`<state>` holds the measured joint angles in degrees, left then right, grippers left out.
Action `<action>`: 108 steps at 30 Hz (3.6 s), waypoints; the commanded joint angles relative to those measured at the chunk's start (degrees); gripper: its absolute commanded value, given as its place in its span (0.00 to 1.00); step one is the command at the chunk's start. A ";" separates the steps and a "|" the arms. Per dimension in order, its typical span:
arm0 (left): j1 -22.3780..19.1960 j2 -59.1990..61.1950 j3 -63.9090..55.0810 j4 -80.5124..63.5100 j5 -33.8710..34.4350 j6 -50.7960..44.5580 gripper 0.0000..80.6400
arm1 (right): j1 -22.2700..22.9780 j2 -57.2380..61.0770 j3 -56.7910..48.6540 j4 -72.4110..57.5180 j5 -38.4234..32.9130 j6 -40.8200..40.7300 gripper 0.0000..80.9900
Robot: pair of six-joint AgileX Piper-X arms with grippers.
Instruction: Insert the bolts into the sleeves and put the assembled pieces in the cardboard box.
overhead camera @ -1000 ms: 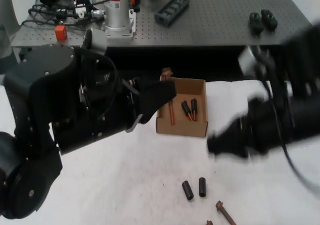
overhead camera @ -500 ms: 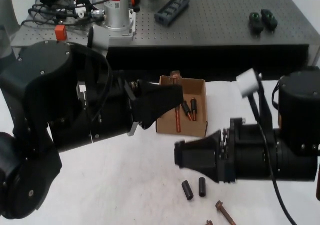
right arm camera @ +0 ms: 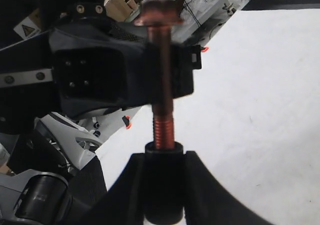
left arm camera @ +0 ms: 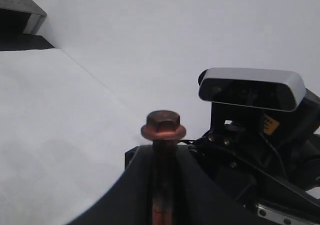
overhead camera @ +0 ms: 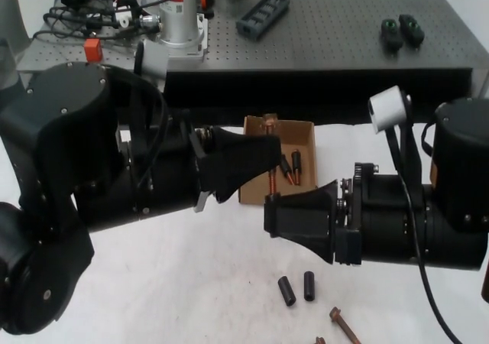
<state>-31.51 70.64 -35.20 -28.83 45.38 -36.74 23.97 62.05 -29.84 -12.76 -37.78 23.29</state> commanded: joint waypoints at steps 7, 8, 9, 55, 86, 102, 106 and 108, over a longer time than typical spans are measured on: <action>-0.17 -0.70 -0.07 -0.84 3.93 -0.98 0.06 | 0.00 -0.35 -0.56 -6.32 4.75 0.19 0.04; -0.17 -0.70 -0.07 -0.84 3.69 -1.12 0.11 | 0.00 -0.35 -0.56 -6.83 4.97 0.04 0.04; -0.17 -0.70 -0.07 -0.84 3.13 -1.44 0.21 | 0.00 -0.35 -0.56 -7.33 5.29 -0.16 0.04; -19.75 33.96 -35.78 71.01 -33.28 54.29 0.56 | -16.01 51.94 -67.19 52.85 26.75 -22.88 0.39; -21.20 37.88 -41.22 81.17 -49.44 42.77 0.01 | -15.74 25.68 -35.09 61.64 26.87 -23.29 0.39; -7.17 -2.75 -9.91 64.58 -50.13 24.69 0.01 | 1.77 36.70 -31.02 54.94 29.55 -20.31 0.39; -5.22 -7.00 -8.63 63.41 -50.13 23.65 0.01 | 3.87 40.64 -31.04 53.77 32.84 -20.31 0.39; -4.45 -7.95 -8.66 63.43 -50.13 23.65 0.01 | 4.20 42.04 -31.04 53.05 35.42 -19.41 0.39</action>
<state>-36.34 63.55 -43.80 35.63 -3.98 -12.57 27.87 103.16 -60.86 41.09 -3.32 3.27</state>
